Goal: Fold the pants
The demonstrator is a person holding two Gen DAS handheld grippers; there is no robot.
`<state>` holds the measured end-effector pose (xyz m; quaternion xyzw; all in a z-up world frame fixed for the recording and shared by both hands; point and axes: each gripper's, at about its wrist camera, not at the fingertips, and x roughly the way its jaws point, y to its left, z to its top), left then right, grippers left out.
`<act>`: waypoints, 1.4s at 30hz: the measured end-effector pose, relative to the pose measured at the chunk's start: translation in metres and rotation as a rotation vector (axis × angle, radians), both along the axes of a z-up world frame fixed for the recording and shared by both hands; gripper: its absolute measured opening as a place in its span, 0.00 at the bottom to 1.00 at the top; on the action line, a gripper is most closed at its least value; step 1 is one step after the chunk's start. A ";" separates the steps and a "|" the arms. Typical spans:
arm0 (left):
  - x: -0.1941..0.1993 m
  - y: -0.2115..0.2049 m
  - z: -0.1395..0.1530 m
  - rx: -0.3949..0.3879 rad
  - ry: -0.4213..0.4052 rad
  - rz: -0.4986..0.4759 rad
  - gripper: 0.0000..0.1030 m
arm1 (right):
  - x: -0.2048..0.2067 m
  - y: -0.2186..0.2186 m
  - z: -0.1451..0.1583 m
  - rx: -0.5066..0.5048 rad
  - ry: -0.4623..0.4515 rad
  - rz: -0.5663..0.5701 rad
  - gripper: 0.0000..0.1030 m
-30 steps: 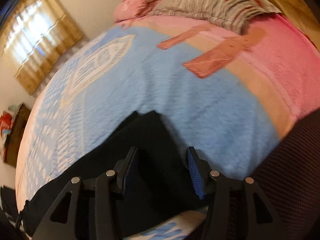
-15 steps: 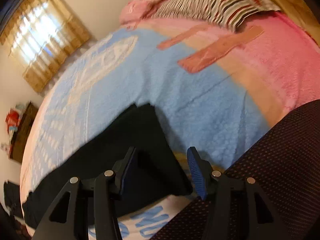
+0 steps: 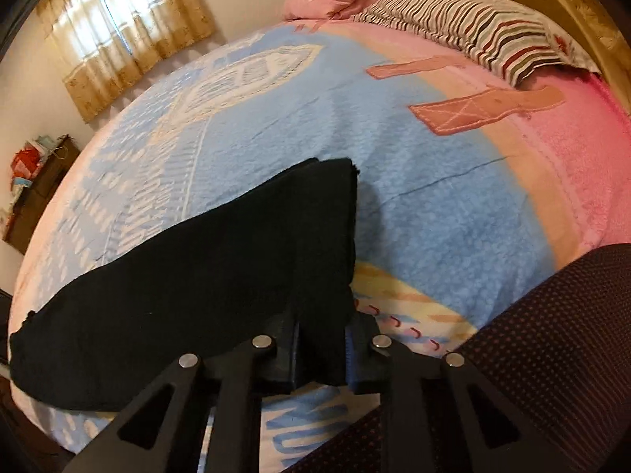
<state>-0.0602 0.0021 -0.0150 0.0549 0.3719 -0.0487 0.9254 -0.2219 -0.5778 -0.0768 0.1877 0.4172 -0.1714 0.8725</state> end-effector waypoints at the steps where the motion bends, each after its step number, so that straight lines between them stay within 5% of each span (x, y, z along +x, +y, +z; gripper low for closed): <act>1: 0.000 -0.002 -0.001 0.003 0.002 -0.004 0.90 | -0.002 0.006 0.010 -0.013 -0.029 -0.010 0.14; 7: -0.003 -0.001 -0.004 -0.017 0.006 -0.016 0.90 | -0.004 0.072 0.068 -0.062 -0.143 0.111 0.13; 15: -0.008 0.000 -0.011 -0.025 0.009 -0.035 0.90 | 0.012 0.195 0.090 -0.071 -0.195 0.352 0.13; 24: -0.011 0.031 -0.021 -0.030 0.017 0.040 0.90 | 0.042 0.318 0.044 -0.103 -0.158 0.557 0.14; 30: -0.011 0.040 -0.026 -0.045 0.029 0.049 0.90 | 0.046 0.384 0.005 -0.342 -0.106 0.651 0.14; 33: -0.011 0.040 -0.027 -0.044 0.027 0.048 0.90 | 0.046 0.392 -0.006 -0.406 -0.078 0.652 0.19; 37: -0.010 0.042 -0.030 -0.053 0.040 0.051 0.90 | 0.046 0.407 -0.015 -0.441 -0.063 0.686 0.53; 40: -0.009 0.044 -0.031 -0.053 0.046 0.048 0.90 | 0.038 0.418 -0.011 -0.432 -0.067 0.769 0.54; 42: -0.009 0.044 -0.029 -0.048 0.041 0.043 0.90 | 0.027 0.413 0.006 -0.319 -0.138 0.823 0.54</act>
